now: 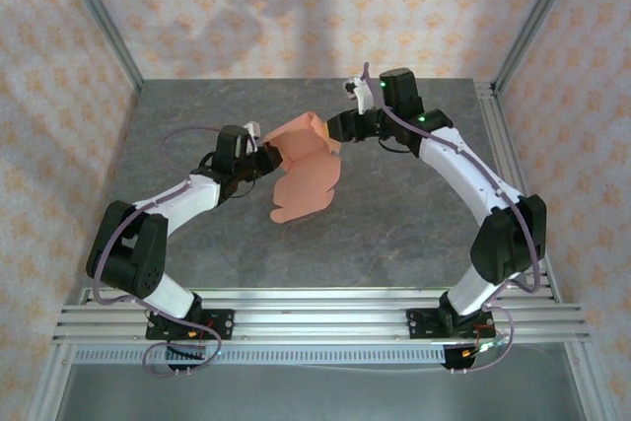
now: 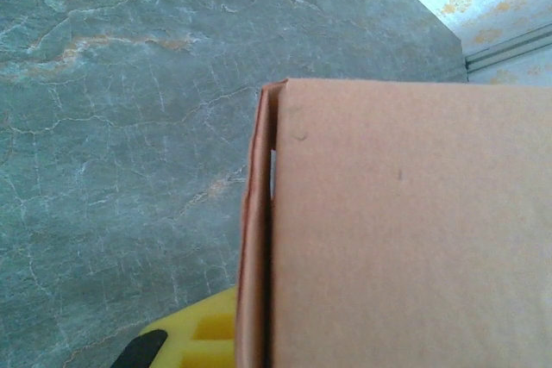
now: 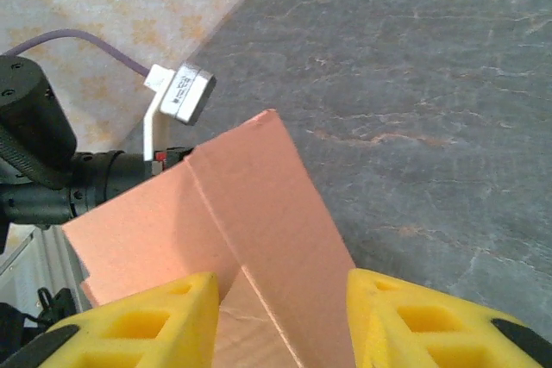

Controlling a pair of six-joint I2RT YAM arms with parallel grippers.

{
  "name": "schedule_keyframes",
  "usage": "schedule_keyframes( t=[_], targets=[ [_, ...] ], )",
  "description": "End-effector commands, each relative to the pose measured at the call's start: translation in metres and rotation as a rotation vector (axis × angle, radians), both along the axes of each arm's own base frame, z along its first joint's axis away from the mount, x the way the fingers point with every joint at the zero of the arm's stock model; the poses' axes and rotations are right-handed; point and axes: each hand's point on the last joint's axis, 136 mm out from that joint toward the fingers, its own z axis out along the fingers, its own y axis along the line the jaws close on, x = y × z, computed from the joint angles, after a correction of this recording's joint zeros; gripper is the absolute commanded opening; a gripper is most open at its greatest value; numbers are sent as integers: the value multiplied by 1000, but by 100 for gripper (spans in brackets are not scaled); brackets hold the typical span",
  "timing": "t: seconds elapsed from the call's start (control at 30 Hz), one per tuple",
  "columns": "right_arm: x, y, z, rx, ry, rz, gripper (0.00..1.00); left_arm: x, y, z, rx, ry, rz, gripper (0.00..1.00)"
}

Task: Fold the paper box

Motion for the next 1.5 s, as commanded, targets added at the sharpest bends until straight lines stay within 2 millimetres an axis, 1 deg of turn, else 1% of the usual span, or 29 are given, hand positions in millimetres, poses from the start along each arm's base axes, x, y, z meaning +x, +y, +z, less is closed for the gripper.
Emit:
schedule_keyframes(
  t=[0.0,0.17,0.23,0.53,0.77,0.93,1.1,1.33,1.47],
  targets=[
    [-3,12,4,-30,-46,60,41,3,0,22,-6,-35,-5,0],
    [-12,26,-8,-102,-79,113,38,3,0,20,-1,-19,-3,0],
    [-12,29,-12,-137,-92,116,38,3,-1,20,-2,-18,-5,0],
    [3,27,-35,-334,-154,53,37,4,-4,20,-17,-16,-15,0],
    [5,34,-49,-415,-167,65,36,6,-6,19,-25,-16,-22,0],
    [9,39,-62,-544,-212,55,36,7,-6,19,-28,-17,-23,0],
    [18,33,-66,-633,-258,5,34,7,-6,19,-29,-14,-22,0],
    [45,7,-59,-729,-342,-191,35,7,-8,23,-43,-16,-24,0],
    [48,5,-56,-720,-358,-227,33,8,-10,25,-48,-18,-31,0]
  ],
)
